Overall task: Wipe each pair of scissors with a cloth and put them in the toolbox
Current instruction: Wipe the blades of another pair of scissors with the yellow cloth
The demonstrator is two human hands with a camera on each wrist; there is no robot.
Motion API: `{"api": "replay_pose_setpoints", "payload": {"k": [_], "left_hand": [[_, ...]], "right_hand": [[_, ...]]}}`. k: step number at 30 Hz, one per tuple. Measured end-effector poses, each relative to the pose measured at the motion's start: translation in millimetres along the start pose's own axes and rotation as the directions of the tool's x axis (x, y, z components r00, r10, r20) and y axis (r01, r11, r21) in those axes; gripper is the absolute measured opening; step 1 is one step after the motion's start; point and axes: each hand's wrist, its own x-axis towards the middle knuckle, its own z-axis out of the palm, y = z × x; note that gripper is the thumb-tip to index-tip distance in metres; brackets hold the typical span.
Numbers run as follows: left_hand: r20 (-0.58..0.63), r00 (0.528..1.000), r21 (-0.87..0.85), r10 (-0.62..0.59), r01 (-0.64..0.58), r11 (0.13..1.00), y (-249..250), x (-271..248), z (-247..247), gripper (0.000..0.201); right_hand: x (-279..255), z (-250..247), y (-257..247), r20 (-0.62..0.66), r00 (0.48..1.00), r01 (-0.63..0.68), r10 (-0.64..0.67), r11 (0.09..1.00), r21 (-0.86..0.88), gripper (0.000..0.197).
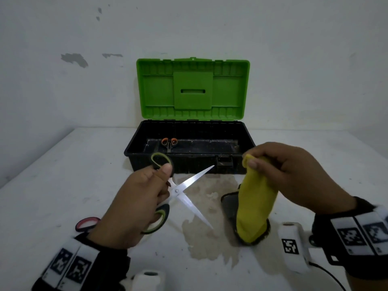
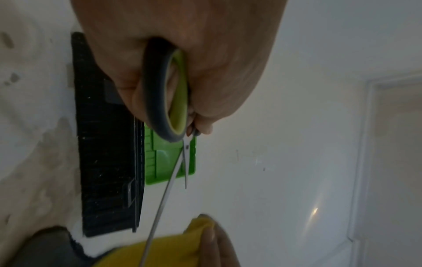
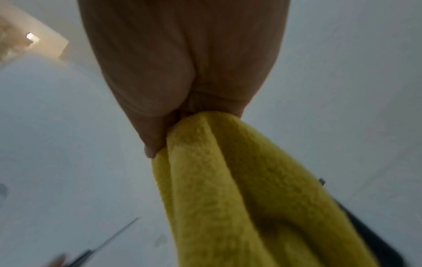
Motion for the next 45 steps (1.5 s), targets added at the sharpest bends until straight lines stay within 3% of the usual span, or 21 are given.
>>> {"api": "replay_pose_setpoints", "payload": {"k": [4,7,11,17,24,31,36,42,45], "left_hand": [[0.0,0.995,-0.057,-0.098,0.097,0.994,-4,-4,17,0.044],[0.029,0.988,-0.123,-0.149,0.151,0.981,-3,-7,27,0.047],[0.038,0.99,-0.141,-0.138,0.142,0.98,4,-8,29,0.045],[-0.004,0.995,-0.078,-0.101,0.1,0.992,3,-7,29,0.045],[0.032,0.996,-0.109,-0.089,0.092,0.99,6,-3,32,0.043],[0.028,0.995,-0.072,-0.099,0.101,0.992,5,-4,28,0.045],[-0.017,0.997,-0.054,-0.081,0.08,0.995,5,1,28,0.044],[0.037,0.995,-0.073,-0.094,0.096,0.993,7,0,34,0.044],[0.062,0.991,-0.102,-0.12,0.126,0.987,7,-2,32,0.044]], "right_hand": [[-1,18,-29,-0.146,0.981,0.143,-0.127,0.985,0.101,0.015],[2,35,-40,-0.056,0.959,0.281,-0.277,0.956,0.085,0.015],[6,60,-31,0.09,0.887,0.46,-0.454,0.884,-0.078,0.017],[6,54,-8,-0.03,0.903,0.423,-0.43,0.897,-0.129,0.022],[3,59,-21,0.024,0.854,0.518,-0.52,0.845,-0.134,0.012],[6,41,21,-0.044,0.9,0.411,-0.433,0.879,-0.24,0.016],[3,35,1,-0.194,0.903,0.357,-0.383,0.921,-0.154,0.019],[4,52,-25,0.044,0.836,0.545,-0.547,0.818,-0.184,0.014],[6,50,-13,-0.003,0.846,0.52,-0.534,0.824,-0.224,0.011]]}}
